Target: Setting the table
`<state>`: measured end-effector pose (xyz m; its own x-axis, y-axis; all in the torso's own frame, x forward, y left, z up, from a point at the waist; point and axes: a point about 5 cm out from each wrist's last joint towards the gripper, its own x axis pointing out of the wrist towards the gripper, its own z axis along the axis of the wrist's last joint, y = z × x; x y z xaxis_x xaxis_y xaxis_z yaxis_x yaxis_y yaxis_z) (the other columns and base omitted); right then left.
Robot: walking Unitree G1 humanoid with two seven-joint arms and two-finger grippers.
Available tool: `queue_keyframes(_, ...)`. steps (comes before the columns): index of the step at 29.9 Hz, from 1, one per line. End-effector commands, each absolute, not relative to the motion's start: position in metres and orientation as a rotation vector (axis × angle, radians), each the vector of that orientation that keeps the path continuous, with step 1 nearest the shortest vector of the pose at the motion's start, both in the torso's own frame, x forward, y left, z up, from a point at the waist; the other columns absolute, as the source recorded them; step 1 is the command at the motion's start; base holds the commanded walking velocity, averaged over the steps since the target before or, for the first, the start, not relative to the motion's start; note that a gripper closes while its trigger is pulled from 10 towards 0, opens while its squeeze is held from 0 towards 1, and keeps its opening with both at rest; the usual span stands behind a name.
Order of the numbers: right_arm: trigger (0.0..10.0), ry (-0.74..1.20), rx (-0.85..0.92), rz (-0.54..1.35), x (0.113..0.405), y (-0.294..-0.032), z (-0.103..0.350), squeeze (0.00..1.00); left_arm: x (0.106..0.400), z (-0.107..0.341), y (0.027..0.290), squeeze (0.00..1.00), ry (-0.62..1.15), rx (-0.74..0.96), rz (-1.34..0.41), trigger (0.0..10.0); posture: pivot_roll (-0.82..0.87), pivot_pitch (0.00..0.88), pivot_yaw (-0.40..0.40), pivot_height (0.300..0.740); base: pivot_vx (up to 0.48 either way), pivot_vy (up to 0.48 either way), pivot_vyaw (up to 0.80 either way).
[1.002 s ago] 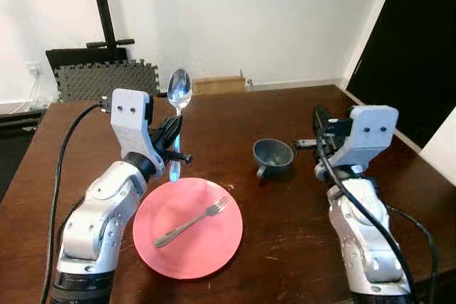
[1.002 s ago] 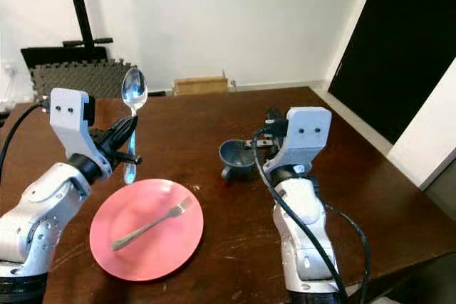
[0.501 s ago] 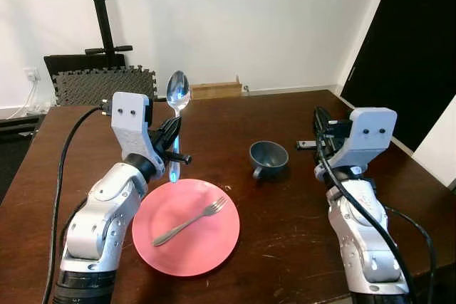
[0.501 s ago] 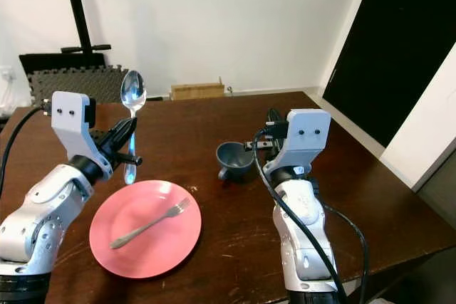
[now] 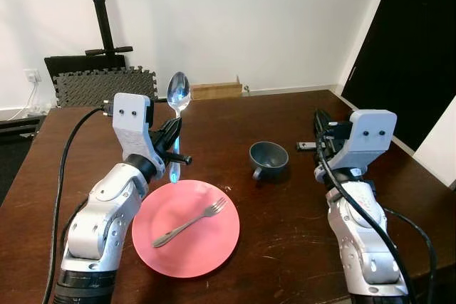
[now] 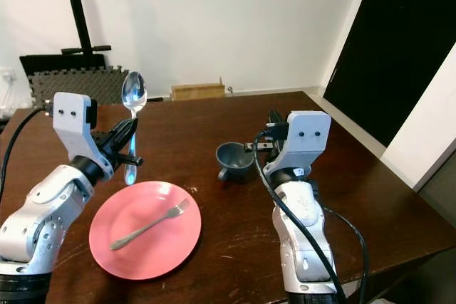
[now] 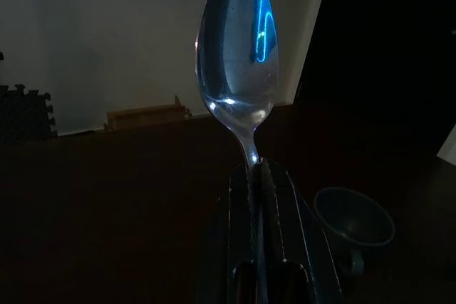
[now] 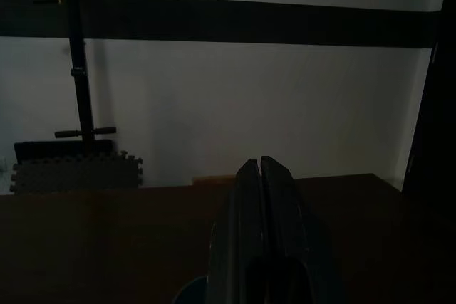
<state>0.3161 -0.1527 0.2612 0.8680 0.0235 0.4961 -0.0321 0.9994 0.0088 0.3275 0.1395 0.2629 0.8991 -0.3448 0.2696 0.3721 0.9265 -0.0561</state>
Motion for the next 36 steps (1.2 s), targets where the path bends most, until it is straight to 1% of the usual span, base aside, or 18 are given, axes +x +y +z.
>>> queue_keyframes(1,10.0,-0.512,0.018,0.017,0.3148,-0.1544,0.2568,0.0,0.3283,0.2612,0.1373,0.0,-0.253,-0.097,-0.379,10.0,0.04,0.007,0.009,0.74,0.0,0.0,0.0)
queue_keyframes(6,10.0,-0.509,0.02,0.017,0.3151,-0.1541,0.2561,0.0,0.328,0.2611,0.1378,0.0,-0.252,-0.094,-0.38,10.0,0.04,0.01,0.007,0.74,-0.097,0.0,0.0)
queue_keyframes(36,10.0,-0.501,0.024,0.012,0.3136,-0.1541,0.2539,0.0,0.3267,0.2603,0.1375,0.0,-0.243,-0.085,-0.379,10.0,0.04,0.021,0.009,0.74,-0.349,0.0,0.0)
